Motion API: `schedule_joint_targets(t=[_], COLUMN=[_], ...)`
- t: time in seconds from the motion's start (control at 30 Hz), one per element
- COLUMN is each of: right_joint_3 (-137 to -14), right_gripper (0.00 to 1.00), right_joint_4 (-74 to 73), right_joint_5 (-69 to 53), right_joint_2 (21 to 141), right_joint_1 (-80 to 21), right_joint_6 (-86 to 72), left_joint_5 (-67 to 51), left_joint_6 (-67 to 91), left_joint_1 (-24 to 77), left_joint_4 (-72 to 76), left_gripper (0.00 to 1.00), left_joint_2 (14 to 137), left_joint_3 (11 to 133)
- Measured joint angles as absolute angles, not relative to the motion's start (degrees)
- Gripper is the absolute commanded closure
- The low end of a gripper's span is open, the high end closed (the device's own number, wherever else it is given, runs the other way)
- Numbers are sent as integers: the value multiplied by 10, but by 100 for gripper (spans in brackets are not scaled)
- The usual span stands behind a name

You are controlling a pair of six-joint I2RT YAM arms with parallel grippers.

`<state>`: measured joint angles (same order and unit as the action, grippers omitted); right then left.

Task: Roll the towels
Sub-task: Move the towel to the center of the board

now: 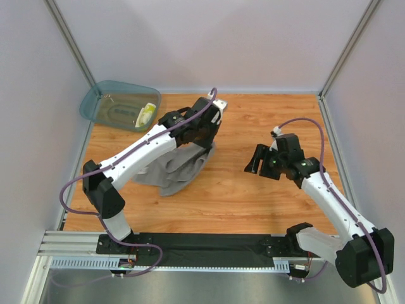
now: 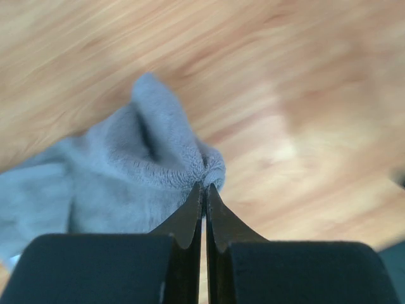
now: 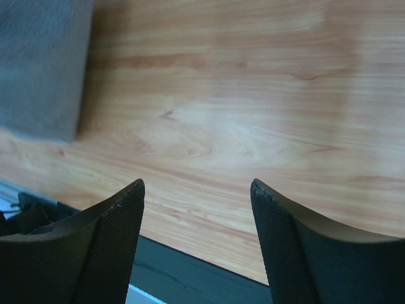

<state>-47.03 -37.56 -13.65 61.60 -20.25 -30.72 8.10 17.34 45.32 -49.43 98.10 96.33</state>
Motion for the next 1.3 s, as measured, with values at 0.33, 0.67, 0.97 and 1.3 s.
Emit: schedule_joint_targets(t=[0.33, 0.67, 0.97, 1.3], right_joint_3=[-514, -514, -527, -506], right_gripper=[30, 30, 30, 31], right_joint_4=[-453, -471, -476, -446], right_joint_5=[-135, -169, -166, -126], right_joint_2=[546, 516, 524, 525], right_joint_1=[-104, -108, -109, -287], right_joint_6=[-270, -255, -256, -289], left_joint_5=[39, 54, 101, 128], left_joint_6=[177, 179, 180, 225], left_joint_1=[512, 503, 543, 554], left_joint_4=[-532, -592, -659, -585], left_gripper=[99, 100, 100, 99], left_joint_2=[1015, 1069, 1012, 969], left_joint_3=[1149, 1147, 1413, 1103])
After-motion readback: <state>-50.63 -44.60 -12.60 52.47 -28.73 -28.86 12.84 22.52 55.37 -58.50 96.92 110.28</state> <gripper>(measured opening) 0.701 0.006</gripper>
